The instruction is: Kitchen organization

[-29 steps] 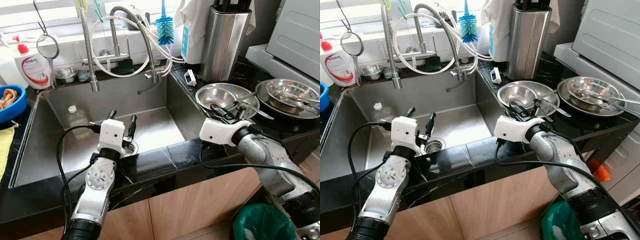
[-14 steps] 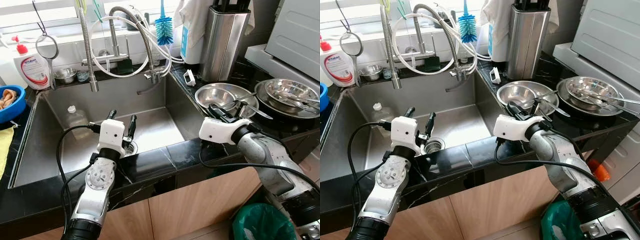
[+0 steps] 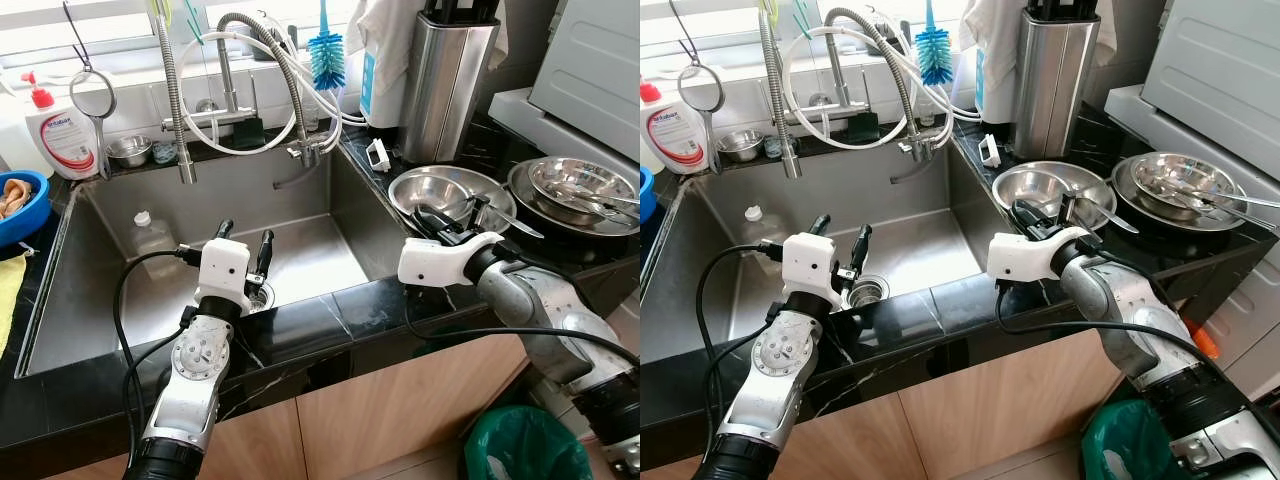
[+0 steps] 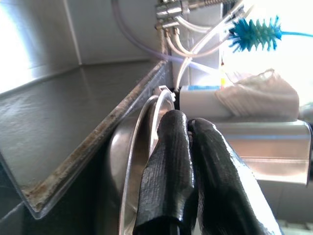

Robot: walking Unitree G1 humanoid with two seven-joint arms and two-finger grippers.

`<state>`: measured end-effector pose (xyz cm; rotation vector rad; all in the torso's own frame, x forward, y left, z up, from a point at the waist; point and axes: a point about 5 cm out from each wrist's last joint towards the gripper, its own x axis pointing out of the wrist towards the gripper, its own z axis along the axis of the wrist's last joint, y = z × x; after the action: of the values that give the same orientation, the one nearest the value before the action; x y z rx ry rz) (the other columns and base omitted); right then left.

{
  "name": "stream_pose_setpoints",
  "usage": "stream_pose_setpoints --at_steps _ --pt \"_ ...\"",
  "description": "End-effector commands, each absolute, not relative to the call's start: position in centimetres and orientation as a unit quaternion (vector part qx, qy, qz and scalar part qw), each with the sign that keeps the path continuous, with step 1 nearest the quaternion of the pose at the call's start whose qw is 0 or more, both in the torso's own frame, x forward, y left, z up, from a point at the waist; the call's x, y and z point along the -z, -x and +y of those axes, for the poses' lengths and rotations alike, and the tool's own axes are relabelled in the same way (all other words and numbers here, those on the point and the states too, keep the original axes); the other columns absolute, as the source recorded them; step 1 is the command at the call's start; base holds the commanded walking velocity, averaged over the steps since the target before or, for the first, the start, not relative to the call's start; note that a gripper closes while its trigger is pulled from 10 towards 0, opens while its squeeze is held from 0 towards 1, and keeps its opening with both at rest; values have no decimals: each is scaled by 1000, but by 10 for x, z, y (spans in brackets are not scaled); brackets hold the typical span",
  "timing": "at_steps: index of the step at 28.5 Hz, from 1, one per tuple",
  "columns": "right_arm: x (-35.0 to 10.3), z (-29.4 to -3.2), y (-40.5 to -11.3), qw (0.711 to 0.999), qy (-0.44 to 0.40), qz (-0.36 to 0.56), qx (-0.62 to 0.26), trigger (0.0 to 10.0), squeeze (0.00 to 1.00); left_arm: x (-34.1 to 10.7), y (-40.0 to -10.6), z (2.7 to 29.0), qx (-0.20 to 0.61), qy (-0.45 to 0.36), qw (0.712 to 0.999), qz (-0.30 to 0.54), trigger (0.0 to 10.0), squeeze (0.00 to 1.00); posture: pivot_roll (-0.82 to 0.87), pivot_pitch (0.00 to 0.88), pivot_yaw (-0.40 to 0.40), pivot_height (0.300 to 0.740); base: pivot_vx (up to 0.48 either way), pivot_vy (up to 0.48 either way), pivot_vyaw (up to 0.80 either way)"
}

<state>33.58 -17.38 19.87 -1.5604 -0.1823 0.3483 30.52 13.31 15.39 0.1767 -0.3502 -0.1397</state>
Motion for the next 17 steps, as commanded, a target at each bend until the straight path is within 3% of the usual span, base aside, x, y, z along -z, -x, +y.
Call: stream_pose_setpoints --at_steps 1,9,13,14,17 --pt "-202 -171 -337 683 707 -87 -164 0 0 -152 -305 136 62 -89 980 -168 10000 0 -107 0 33 740 0 0 0" --pt "-215 -160 -335 641 724 -152 -205 0 0 -153 -305 137 58 -87 980 -171 10000 0 -110 0 33 740 0 0 0" --pt "-216 -159 -336 638 725 -155 -206 0 0 -153 -305 137 58 -87 980 -171 10000 0 -110 0 33 740 0 0 0" --pt "-217 -157 -336 631 730 -159 -208 10000 0 -153 -305 137 58 -86 980 -171 10000 0 -110 0 33 740 0 0 0" --pt "-220 -151 -335 620 733 -180 -215 10000 0 -153 -305 137 57 -85 980 -172 10000 0 -112 0 31 740 0 0 0"
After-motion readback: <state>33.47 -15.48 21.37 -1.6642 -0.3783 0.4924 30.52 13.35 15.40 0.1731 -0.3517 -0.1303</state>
